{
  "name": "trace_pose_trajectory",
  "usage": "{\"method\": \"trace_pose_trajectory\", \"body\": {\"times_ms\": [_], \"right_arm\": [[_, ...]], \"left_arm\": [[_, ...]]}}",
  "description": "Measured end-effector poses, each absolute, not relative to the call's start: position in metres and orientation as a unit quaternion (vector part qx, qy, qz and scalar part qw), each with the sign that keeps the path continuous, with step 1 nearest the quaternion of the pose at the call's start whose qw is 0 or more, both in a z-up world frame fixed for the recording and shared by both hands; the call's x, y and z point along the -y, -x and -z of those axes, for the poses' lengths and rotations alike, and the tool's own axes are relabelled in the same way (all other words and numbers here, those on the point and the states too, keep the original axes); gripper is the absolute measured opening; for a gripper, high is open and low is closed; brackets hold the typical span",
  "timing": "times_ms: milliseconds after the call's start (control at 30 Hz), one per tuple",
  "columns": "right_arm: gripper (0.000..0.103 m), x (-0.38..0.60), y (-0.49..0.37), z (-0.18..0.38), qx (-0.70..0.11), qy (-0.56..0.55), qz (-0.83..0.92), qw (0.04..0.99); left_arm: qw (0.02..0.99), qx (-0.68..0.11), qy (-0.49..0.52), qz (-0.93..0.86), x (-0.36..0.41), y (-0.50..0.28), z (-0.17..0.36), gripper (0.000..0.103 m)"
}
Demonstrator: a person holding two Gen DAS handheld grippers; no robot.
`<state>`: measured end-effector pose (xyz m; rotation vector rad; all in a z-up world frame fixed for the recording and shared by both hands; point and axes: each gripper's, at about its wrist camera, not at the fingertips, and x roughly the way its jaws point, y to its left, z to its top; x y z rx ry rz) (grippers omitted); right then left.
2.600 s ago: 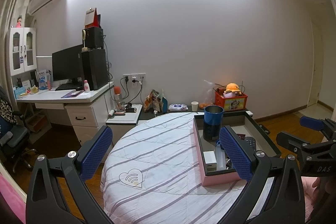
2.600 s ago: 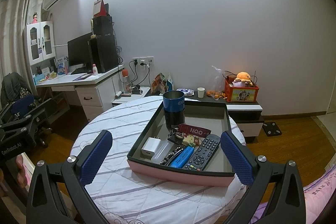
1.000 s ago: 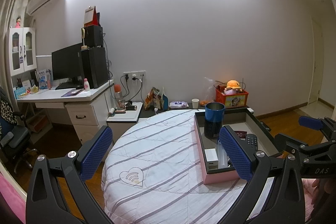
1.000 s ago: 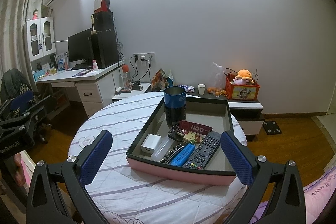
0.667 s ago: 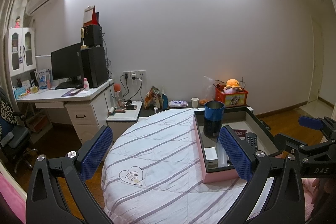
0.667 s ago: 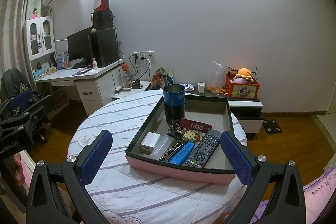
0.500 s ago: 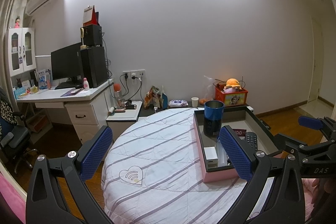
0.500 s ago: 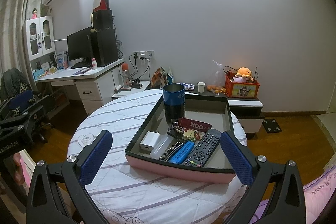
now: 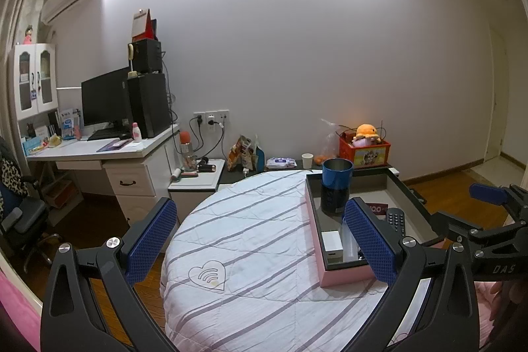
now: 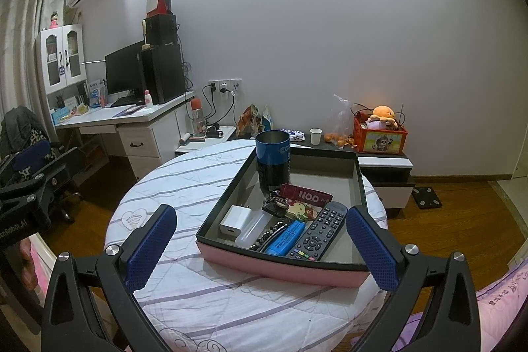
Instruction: Organize rigid objects
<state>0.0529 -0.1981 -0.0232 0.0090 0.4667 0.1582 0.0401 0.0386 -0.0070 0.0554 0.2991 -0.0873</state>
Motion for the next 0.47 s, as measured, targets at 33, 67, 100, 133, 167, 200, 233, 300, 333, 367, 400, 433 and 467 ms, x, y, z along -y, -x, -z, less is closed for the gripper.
{"method": "trace_pose_trajectory", "body": {"times_ms": [33,67,100,133,167,200,233,300,333,367,400,433,467], "right_arm": [[0.103,0.1983,-0.0526,0.0231,-0.231,-0.004,-0.078,0.97],[0.103,0.1985,-0.0526,0.0228,-0.231,-0.004,-0.078,0.97],[0.103,0.1984,-0.0526,0.0227,-0.231,-0.004,-0.078,0.97],[0.103,0.1985,-0.0525,0.0226,-0.23,-0.004,-0.078,0.97],[0.103,0.1985,-0.0529,0.0225,-0.23,-0.004,-0.078,0.97],[0.103,0.1982,-0.0531,0.0223,-0.229,-0.004,-0.078,0.97],[0.103,0.1986,-0.0528,0.0219,-0.228,-0.004,-0.077,0.971],[0.103,0.1983,-0.0527,0.0217,-0.228,-0.004,-0.077,0.97],[0.103,0.1988,-0.0525,0.0216,-0.228,-0.004,-0.077,0.971],[0.103,0.1983,-0.0526,0.0216,-0.228,-0.004,-0.077,0.971],[0.103,0.1986,-0.0525,0.0214,-0.228,-0.004,-0.077,0.971],[0.103,0.1987,-0.0526,0.0213,-0.229,-0.005,-0.078,0.97],[0.103,0.1982,-0.0525,0.0216,-0.229,-0.004,-0.077,0.97]], "left_arm": [[0.988,-0.149,-0.028,0.043,-0.0387,-0.0398,0.007,0.103],[0.988,-0.149,-0.028,0.043,-0.0388,-0.0399,0.007,0.103],[0.988,-0.149,-0.027,0.043,-0.0387,-0.04,0.007,0.103],[0.987,-0.149,-0.027,0.043,-0.0398,-0.0392,0.0071,0.103],[0.988,-0.149,-0.028,0.043,-0.0388,-0.0398,0.007,0.103],[0.987,-0.149,-0.028,0.043,-0.0394,-0.0391,0.0071,0.103],[0.987,-0.149,-0.028,0.044,-0.0398,-0.0389,0.007,0.103],[0.988,-0.149,-0.028,0.043,-0.0394,-0.0392,0.007,0.103],[0.987,-0.149,-0.028,0.043,-0.0389,-0.0399,0.0069,0.103],[0.988,-0.149,-0.028,0.043,-0.0389,-0.0398,0.0069,0.103],[0.988,-0.149,-0.028,0.043,-0.0389,-0.0399,0.0069,0.103],[0.988,-0.149,-0.028,0.043,-0.0398,-0.0391,0.007,0.103],[0.987,-0.149,-0.028,0.043,-0.0389,-0.04,0.0069,0.103]]}}
